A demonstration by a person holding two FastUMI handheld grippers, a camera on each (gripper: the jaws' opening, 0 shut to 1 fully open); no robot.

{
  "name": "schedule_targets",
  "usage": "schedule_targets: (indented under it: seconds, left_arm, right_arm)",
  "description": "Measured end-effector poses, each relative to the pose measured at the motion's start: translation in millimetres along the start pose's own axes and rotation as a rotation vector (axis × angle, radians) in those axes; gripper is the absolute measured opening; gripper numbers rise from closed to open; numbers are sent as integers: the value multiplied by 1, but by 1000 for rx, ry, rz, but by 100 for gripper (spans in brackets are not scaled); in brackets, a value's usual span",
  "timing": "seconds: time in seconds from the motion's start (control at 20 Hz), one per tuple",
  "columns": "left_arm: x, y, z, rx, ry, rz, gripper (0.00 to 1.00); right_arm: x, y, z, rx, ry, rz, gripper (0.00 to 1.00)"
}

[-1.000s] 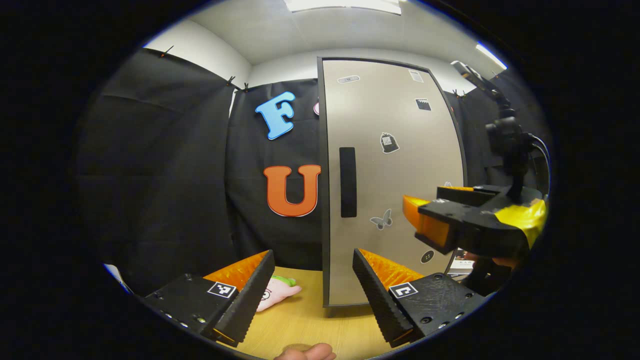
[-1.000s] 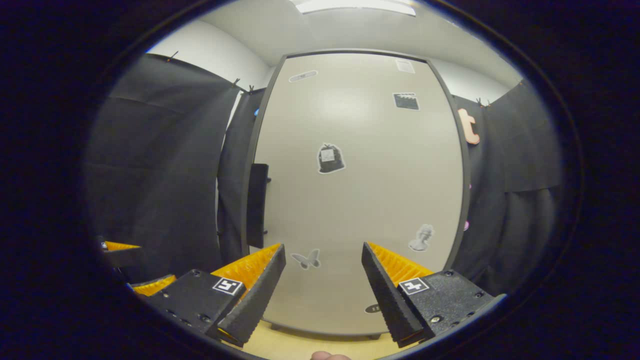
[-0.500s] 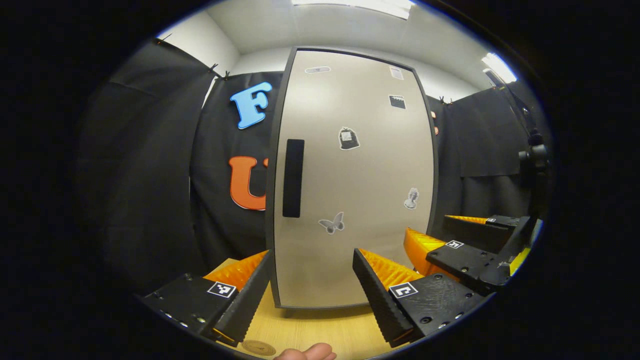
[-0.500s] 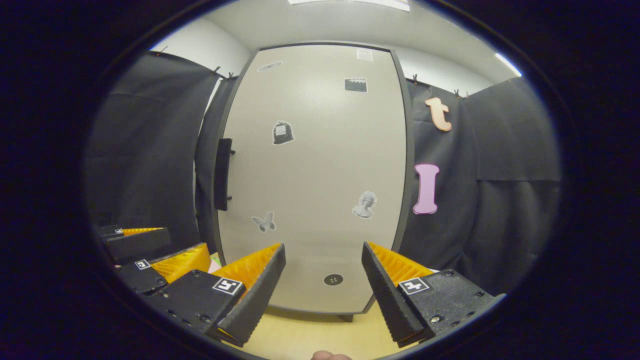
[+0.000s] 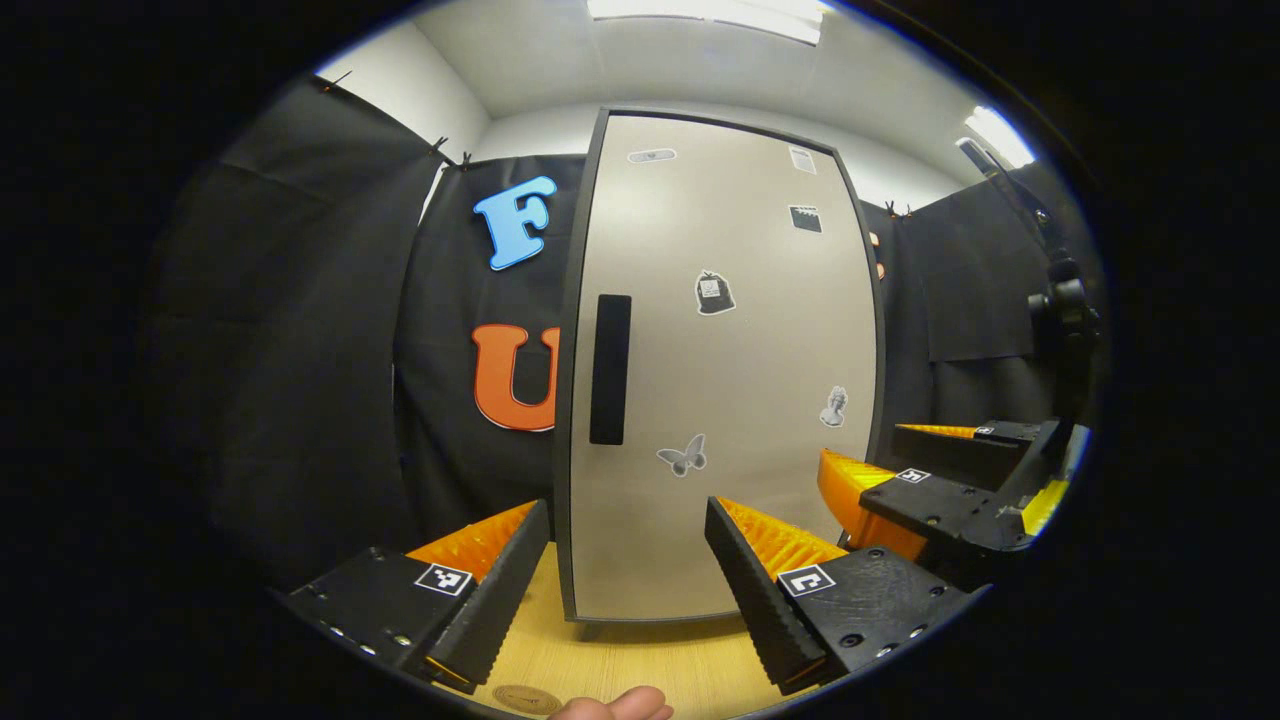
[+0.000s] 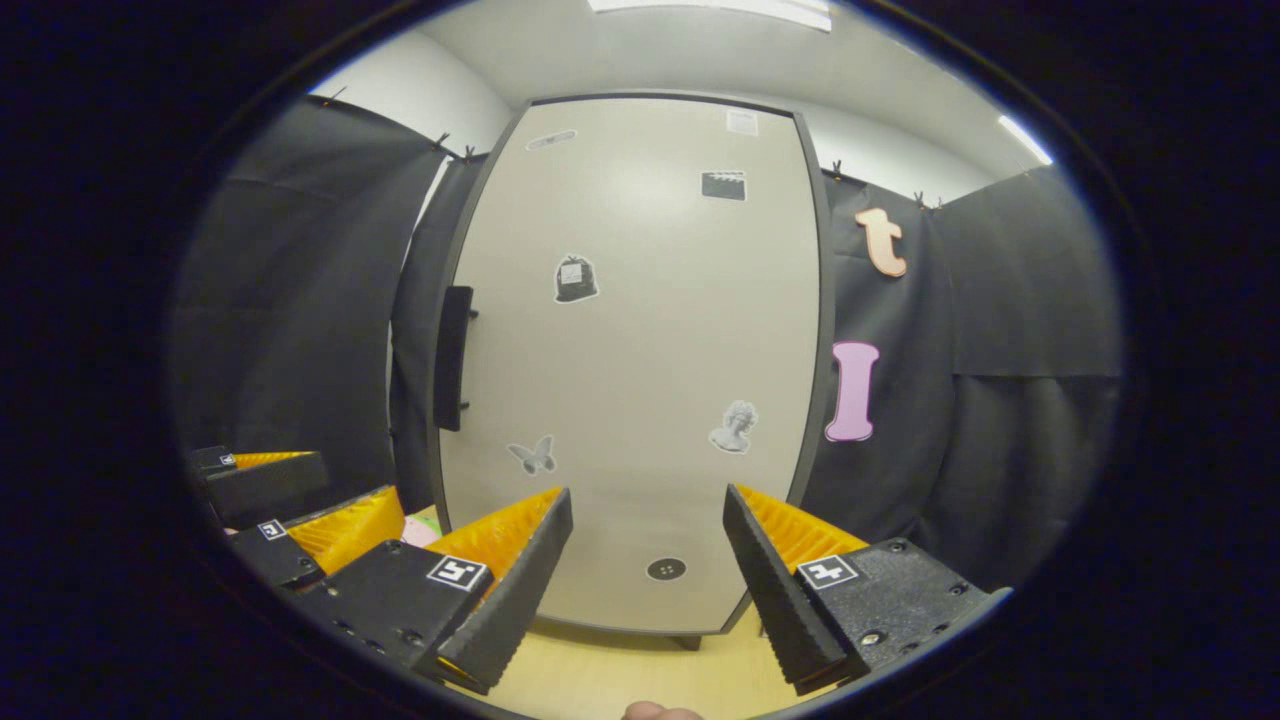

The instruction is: Open the cabinet door with the right hand, grasp the bottle in the cabinet with the left hand and place it on the coaster, then close the cabinet door with the right hand.

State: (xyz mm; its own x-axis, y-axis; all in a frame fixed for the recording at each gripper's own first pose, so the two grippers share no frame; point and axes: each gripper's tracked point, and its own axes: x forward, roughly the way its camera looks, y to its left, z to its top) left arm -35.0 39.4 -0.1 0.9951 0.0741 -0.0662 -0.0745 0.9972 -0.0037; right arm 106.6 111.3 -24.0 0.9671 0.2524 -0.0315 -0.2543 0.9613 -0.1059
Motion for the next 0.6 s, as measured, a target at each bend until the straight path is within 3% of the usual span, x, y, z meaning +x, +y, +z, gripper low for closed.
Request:
schedule_targets:
  seconds: [0.25, 0.6]
  left_arm:
    - [-17, 25, -13, -1, 23, 6, 95]
    - [-33, 71, -18, -2, 27, 90, 95]
  right_arm:
    - [39, 31, 31, -62, -67, 52, 98]
    - [95, 111, 69, -141, -143, 177, 99]
